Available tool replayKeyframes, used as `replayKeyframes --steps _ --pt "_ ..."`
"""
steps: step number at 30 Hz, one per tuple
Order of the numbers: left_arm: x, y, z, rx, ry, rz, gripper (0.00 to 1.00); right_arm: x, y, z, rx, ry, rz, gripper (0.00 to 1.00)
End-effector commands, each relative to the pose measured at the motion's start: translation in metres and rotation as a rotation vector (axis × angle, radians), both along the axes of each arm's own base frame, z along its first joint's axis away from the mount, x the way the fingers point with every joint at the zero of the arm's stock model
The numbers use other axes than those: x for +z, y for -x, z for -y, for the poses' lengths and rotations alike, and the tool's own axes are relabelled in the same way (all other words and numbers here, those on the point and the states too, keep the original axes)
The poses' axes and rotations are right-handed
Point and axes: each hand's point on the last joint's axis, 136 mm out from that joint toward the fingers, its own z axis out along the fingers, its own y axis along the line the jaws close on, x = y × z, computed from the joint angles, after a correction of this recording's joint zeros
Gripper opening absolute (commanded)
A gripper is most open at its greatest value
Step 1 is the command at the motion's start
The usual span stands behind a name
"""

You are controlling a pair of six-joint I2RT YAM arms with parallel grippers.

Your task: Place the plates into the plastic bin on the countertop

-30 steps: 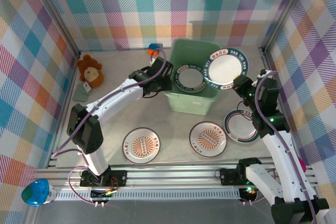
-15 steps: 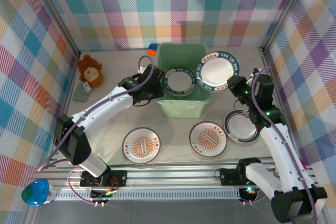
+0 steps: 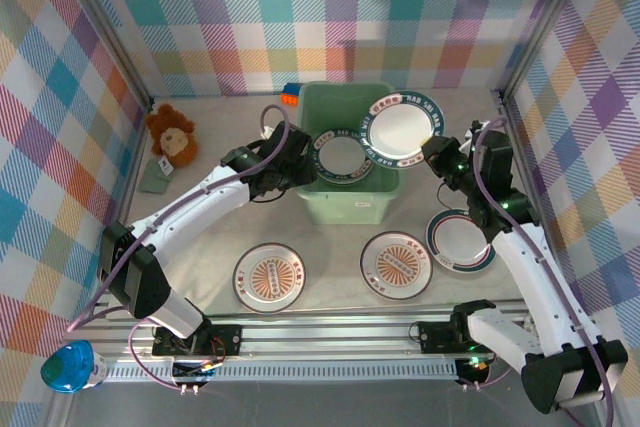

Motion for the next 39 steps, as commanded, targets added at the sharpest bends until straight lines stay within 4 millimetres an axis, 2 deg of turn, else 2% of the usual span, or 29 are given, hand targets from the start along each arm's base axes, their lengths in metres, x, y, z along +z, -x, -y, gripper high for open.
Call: replayKeyframes --steps 1,6,14,19,23,28,32,39 --pt "0.021 -0.001 -0.009 -0.031 0.008 0.034 0.64 0.036 -0.002 -0.006 -0.003 -0.037 0.069 0.0" --pt "0.032 -0.012 -0.018 -0.055 0.056 0.049 0.68 0.035 -0.004 -0.018 -0.019 -0.064 0.008 0.0" --pt "0.052 -0.037 -0.031 -0.085 0.14 0.085 0.7 0.044 -0.02 -0.048 -0.024 -0.074 -0.041 0.0" --pt "0.058 -0.064 -0.042 -0.091 0.199 0.099 0.7 0.02 -0.033 -0.075 -0.052 -0.096 -0.146 0.0" --pt "0.053 -0.084 -0.05 -0.085 0.227 0.073 0.7 -0.002 -0.041 -0.096 -0.101 -0.117 -0.245 0.0" --pt "0.041 -0.104 -0.058 -0.081 0.251 0.044 0.7 -0.021 -0.055 -0.108 -0.163 -0.088 -0.318 0.0" --pt "0.036 -0.109 -0.061 -0.085 0.267 0.032 0.7 -0.035 -0.07 -0.118 -0.196 -0.071 -0.333 0.0" --pt "0.04 -0.11 -0.073 -0.073 0.272 0.043 0.7 -0.066 -0.086 -0.133 -0.276 -0.004 -0.374 0.0"
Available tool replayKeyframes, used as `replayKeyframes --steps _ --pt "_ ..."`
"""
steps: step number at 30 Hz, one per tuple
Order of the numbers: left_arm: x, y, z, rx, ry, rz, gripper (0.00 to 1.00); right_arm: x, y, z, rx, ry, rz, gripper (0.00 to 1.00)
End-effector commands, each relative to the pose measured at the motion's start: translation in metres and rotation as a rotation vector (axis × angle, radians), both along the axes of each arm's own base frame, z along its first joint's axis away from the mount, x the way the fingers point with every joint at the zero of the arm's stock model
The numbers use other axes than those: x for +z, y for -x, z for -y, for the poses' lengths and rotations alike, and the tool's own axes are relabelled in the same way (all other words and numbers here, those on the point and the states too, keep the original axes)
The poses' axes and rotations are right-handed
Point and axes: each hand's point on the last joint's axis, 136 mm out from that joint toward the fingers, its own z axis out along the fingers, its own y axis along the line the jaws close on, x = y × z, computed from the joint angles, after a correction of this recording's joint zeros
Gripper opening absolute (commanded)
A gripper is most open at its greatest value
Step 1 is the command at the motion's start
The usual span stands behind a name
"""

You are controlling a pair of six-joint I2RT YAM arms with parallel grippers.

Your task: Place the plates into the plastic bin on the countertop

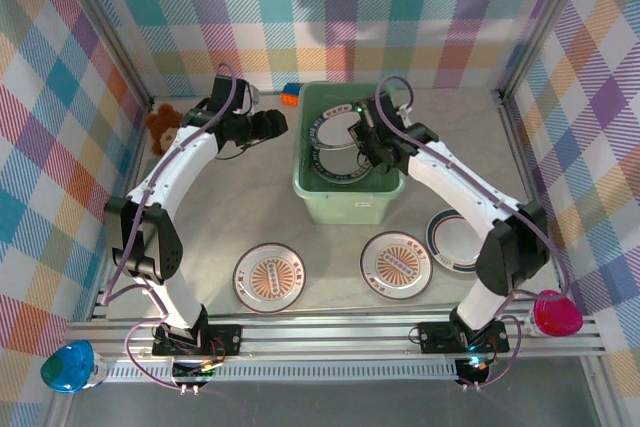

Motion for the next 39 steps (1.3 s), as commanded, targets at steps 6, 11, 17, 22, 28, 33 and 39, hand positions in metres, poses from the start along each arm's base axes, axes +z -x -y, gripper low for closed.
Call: replayKeyframes --steps 6,11,17,22,28,33,39 --pt "0.024 -0.002 -0.011 0.001 0.034 0.059 0.7 -0.016 -0.018 -0.014 -0.088 0.041 -0.023 0.0" --pt "0.023 -0.002 -0.012 0.006 0.048 0.054 0.7 -0.037 -0.02 -0.014 -0.147 0.09 -0.044 0.0" --pt "0.02 -0.004 -0.014 0.006 0.061 0.046 0.7 -0.063 -0.016 -0.016 -0.189 0.097 -0.094 0.0" --pt "0.016 -0.005 -0.015 0.009 0.061 0.036 0.71 -0.072 -0.02 -0.016 -0.214 0.106 -0.09 0.0" --pt "0.011 -0.002 -0.017 0.015 0.049 0.022 0.71 -0.089 -0.02 -0.018 -0.229 0.097 -0.107 0.0" --pt "0.003 0.0 -0.02 0.017 0.033 0.009 0.71 -0.096 -0.022 -0.019 -0.229 0.105 -0.106 0.03" --pt "-0.002 -0.001 -0.02 0.012 0.034 -0.002 0.71 -0.112 -0.022 -0.023 -0.24 0.085 -0.128 0.07"
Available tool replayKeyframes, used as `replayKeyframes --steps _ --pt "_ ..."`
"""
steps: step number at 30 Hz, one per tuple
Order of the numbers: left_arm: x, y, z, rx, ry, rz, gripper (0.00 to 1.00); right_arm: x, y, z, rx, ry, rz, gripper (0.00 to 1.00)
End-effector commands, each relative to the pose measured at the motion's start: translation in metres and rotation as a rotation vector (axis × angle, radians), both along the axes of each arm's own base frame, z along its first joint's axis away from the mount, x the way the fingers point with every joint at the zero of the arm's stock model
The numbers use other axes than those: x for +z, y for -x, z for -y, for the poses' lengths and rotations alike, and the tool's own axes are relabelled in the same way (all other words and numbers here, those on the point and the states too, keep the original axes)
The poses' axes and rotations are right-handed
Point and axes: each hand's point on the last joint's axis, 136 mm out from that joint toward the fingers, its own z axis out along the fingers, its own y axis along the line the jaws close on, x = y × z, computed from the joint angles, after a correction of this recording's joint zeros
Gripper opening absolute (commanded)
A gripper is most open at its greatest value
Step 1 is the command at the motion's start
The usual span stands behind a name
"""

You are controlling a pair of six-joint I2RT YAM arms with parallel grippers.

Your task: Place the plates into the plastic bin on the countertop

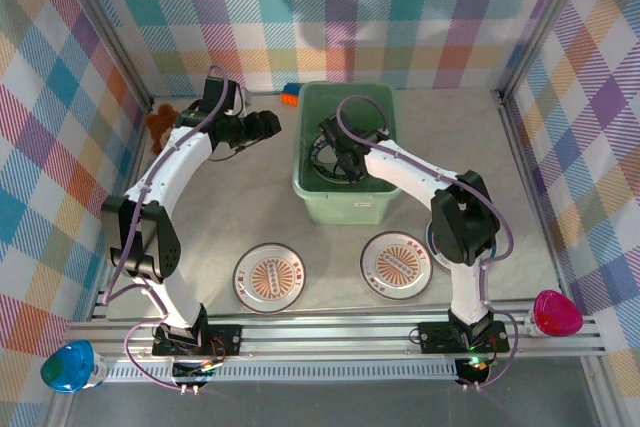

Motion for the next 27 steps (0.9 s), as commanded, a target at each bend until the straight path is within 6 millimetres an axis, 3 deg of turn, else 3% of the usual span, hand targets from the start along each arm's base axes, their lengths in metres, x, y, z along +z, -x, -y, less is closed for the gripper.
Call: replayKeyframes --steps 1,10,16,25,27 --pt "0.007 0.001 -0.006 -0.003 0.001 0.024 0.71 -0.01 -0.006 -0.007 -0.022 -0.018 0.018 0.07" --pt "-0.001 0.003 -0.01 0.001 0.005 0.007 0.71 -0.024 -0.017 -0.018 -0.009 -0.031 0.032 0.12" --pt "-0.006 0.004 -0.01 0.0 0.008 -0.004 0.71 -0.026 -0.017 -0.019 0.005 -0.017 0.021 0.26" --pt "-0.01 0.009 -0.012 0.002 0.004 -0.02 0.71 -0.016 -0.018 -0.02 0.044 -0.001 0.039 0.68" --pt "-0.011 0.009 -0.012 0.003 0.005 -0.022 0.71 -0.012 -0.019 -0.021 0.055 0.003 0.047 0.82"
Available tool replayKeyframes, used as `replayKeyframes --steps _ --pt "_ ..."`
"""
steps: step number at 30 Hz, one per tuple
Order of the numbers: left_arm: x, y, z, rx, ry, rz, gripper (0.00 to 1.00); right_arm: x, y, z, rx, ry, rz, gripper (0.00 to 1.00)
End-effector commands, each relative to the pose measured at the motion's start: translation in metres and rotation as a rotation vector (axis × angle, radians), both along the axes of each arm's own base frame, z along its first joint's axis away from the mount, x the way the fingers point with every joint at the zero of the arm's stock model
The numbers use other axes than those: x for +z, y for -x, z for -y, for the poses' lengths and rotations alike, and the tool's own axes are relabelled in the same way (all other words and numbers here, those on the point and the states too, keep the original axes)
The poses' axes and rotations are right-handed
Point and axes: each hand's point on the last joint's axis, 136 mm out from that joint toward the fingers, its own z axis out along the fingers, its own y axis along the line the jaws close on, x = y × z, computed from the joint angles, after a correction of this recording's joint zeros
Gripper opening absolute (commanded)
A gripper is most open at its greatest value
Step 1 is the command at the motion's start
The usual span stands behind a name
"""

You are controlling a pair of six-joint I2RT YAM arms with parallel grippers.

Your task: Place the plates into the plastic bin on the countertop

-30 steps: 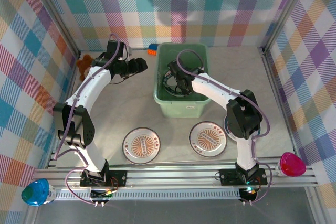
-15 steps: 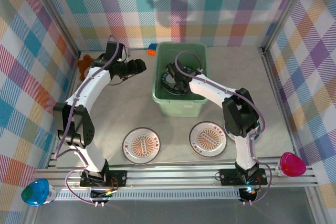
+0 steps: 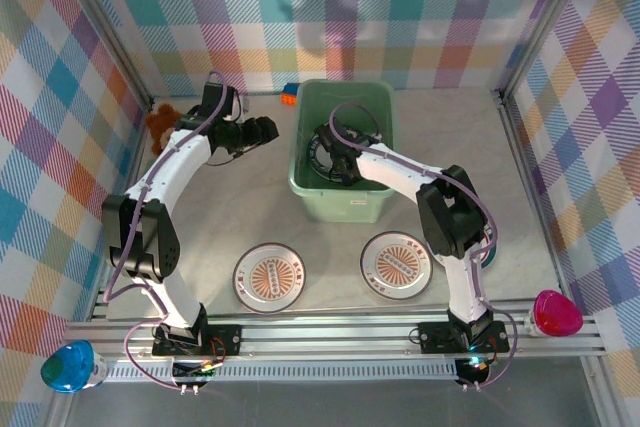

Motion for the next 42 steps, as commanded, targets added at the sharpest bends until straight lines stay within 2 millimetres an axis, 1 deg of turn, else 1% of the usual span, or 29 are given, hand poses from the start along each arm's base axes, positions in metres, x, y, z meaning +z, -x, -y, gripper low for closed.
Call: replayKeyframes --steps 1,3,8,11,17,22,28,30,35,38,42 --pt "0.008 0.005 -0.004 -0.009 0.005 0.018 0.71 0.021 -0.007 -0.01 0.04 -0.003 0.052 0.85" --pt "0.008 0.005 -0.004 -0.008 0.01 0.014 0.71 0.022 -0.009 -0.01 0.049 0.002 0.056 0.99" --pt "0.005 0.007 -0.004 -0.004 0.015 0.005 0.71 0.023 -0.013 -0.011 0.068 0.014 0.046 0.99" --pt "0.004 0.008 -0.004 -0.003 0.015 -0.004 0.71 0.02 -0.013 -0.008 0.065 0.035 -0.016 0.99" --pt "-0.001 0.014 -0.007 0.001 -0.005 -0.028 0.71 0.016 -0.006 -0.01 0.084 0.037 -0.078 0.99" --pt "-0.005 0.018 -0.008 0.0 -0.01 -0.044 0.71 0.021 -0.006 -0.012 0.125 0.048 -0.068 0.99" --pt "-0.005 0.023 -0.009 0.004 -0.013 -0.05 0.71 0.014 0.003 -0.016 0.137 0.02 -0.12 0.99" --pt "-0.004 0.025 -0.011 0.005 -0.02 -0.051 0.71 0.016 0.003 -0.015 0.142 0.024 -0.114 0.99" --pt "-0.005 0.034 -0.018 -0.007 -0.074 -0.065 0.71 0.033 0.002 -0.01 0.153 0.043 -0.065 0.99" --pt "-0.008 0.044 -0.026 -0.017 -0.127 -0.083 0.71 0.044 0.003 -0.009 0.174 0.059 -0.032 0.99" --pt "-0.016 0.064 -0.038 -0.031 -0.189 -0.114 0.71 0.056 0.007 -0.008 0.223 0.083 -0.006 0.99"
